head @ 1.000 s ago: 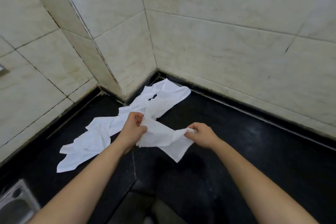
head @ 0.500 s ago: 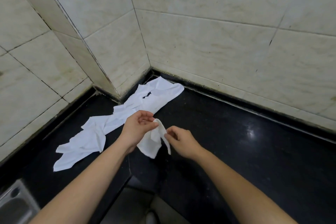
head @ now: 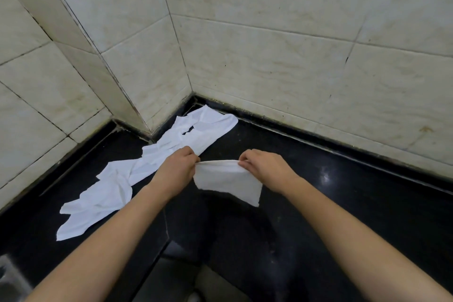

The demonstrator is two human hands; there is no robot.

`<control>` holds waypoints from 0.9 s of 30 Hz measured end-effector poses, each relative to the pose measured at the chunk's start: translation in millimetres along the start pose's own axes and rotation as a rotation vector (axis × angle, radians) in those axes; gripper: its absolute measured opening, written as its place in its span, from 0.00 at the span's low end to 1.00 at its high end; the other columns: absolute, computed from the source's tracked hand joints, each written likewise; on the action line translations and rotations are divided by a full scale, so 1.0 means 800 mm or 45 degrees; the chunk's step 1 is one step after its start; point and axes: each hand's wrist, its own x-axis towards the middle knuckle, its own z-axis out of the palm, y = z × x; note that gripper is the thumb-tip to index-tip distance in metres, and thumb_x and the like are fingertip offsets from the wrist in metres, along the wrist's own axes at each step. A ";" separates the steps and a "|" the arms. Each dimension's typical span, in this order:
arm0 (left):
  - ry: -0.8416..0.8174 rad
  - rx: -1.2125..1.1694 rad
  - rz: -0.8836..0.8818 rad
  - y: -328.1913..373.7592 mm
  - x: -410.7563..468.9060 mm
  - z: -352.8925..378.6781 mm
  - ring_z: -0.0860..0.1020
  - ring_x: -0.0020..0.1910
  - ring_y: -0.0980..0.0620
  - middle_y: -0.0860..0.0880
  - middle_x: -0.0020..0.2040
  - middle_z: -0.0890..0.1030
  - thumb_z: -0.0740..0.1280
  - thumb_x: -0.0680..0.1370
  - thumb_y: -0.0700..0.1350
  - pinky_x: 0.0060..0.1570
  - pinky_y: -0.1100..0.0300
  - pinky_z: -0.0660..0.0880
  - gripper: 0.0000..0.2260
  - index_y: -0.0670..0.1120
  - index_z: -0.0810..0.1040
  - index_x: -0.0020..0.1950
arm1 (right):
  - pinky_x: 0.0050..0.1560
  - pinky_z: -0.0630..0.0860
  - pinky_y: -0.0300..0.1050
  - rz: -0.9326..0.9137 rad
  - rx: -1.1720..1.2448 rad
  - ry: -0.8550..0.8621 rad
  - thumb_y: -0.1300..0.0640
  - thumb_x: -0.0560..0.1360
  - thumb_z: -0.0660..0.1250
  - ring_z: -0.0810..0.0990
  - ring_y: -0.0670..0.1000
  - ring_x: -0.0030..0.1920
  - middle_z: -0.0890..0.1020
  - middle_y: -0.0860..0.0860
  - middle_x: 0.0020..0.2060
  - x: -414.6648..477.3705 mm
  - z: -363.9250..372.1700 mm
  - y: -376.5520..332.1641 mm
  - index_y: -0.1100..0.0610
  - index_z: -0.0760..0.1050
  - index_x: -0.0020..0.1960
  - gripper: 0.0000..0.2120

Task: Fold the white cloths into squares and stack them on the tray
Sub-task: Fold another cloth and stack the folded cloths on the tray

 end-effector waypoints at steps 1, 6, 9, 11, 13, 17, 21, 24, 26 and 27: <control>-0.013 -0.017 -0.043 -0.004 0.002 -0.001 0.80 0.48 0.42 0.43 0.49 0.81 0.71 0.74 0.36 0.46 0.51 0.79 0.07 0.41 0.84 0.51 | 0.56 0.76 0.51 0.005 0.005 0.002 0.45 0.84 0.55 0.79 0.50 0.56 0.79 0.46 0.59 0.001 -0.003 0.001 0.48 0.74 0.62 0.14; 0.039 0.034 -0.153 -0.040 0.013 0.002 0.79 0.50 0.45 0.48 0.48 0.82 0.69 0.75 0.40 0.42 0.52 0.76 0.05 0.47 0.83 0.49 | 0.55 0.76 0.50 0.042 -0.056 -0.004 0.46 0.83 0.59 0.79 0.52 0.57 0.77 0.48 0.57 0.012 -0.003 0.001 0.48 0.76 0.65 0.15; 0.163 0.003 -0.103 -0.061 0.023 0.008 0.79 0.46 0.43 0.48 0.45 0.80 0.70 0.73 0.39 0.34 0.52 0.76 0.04 0.46 0.82 0.46 | 0.48 0.76 0.48 0.114 -0.136 0.211 0.50 0.82 0.62 0.78 0.52 0.56 0.78 0.48 0.54 0.023 0.004 0.000 0.48 0.79 0.59 0.10; 0.291 -0.078 -0.045 -0.074 0.029 0.008 0.78 0.44 0.44 0.48 0.44 0.79 0.66 0.73 0.38 0.31 0.50 0.76 0.04 0.44 0.80 0.45 | 0.45 0.76 0.48 0.178 -0.087 0.505 0.52 0.80 0.64 0.78 0.51 0.55 0.79 0.47 0.52 0.032 0.011 -0.008 0.49 0.79 0.56 0.08; 0.417 -0.143 -0.022 -0.085 0.034 0.009 0.77 0.42 0.45 0.47 0.44 0.78 0.65 0.72 0.36 0.29 0.52 0.74 0.05 0.42 0.79 0.45 | 0.42 0.74 0.45 0.197 -0.046 0.709 0.55 0.78 0.67 0.77 0.50 0.53 0.79 0.47 0.51 0.041 0.018 -0.020 0.50 0.80 0.55 0.07; 0.436 -0.225 0.011 -0.109 0.015 0.041 0.77 0.38 0.44 0.43 0.43 0.77 0.70 0.69 0.29 0.28 0.53 0.73 0.08 0.39 0.79 0.44 | 0.38 0.75 0.46 0.212 -0.089 0.639 0.59 0.75 0.71 0.78 0.53 0.49 0.80 0.49 0.49 0.037 0.068 -0.032 0.52 0.81 0.54 0.09; 0.121 -0.273 0.151 -0.131 -0.061 0.119 0.74 0.38 0.44 0.43 0.42 0.75 0.69 0.65 0.26 0.32 0.52 0.74 0.11 0.39 0.77 0.43 | 0.45 0.74 0.46 0.355 -0.080 0.199 0.58 0.77 0.66 0.77 0.52 0.54 0.79 0.48 0.52 -0.005 0.151 -0.030 0.51 0.79 0.56 0.09; -0.222 -0.329 0.165 -0.132 -0.128 0.158 0.73 0.36 0.48 0.46 0.41 0.76 0.71 0.63 0.26 0.33 0.60 0.69 0.14 0.42 0.78 0.41 | 0.52 0.74 0.47 0.439 -0.076 -0.292 0.54 0.79 0.63 0.77 0.52 0.58 0.78 0.48 0.56 -0.039 0.199 -0.025 0.49 0.78 0.58 0.09; -0.451 -0.322 0.134 -0.129 -0.160 0.171 0.77 0.36 0.46 0.47 0.43 0.78 0.71 0.66 0.28 0.36 0.60 0.67 0.12 0.43 0.79 0.43 | 0.54 0.74 0.47 0.454 -0.067 -0.514 0.52 0.79 0.63 0.78 0.53 0.59 0.78 0.49 0.57 -0.059 0.221 -0.024 0.48 0.78 0.58 0.10; -0.540 -0.307 0.115 -0.126 -0.172 0.176 0.78 0.40 0.45 0.47 0.46 0.79 0.69 0.69 0.30 0.39 0.59 0.66 0.10 0.43 0.80 0.45 | 0.55 0.75 0.47 0.458 -0.068 -0.571 0.52 0.80 0.62 0.78 0.54 0.59 0.78 0.49 0.57 -0.067 0.229 -0.024 0.47 0.79 0.59 0.10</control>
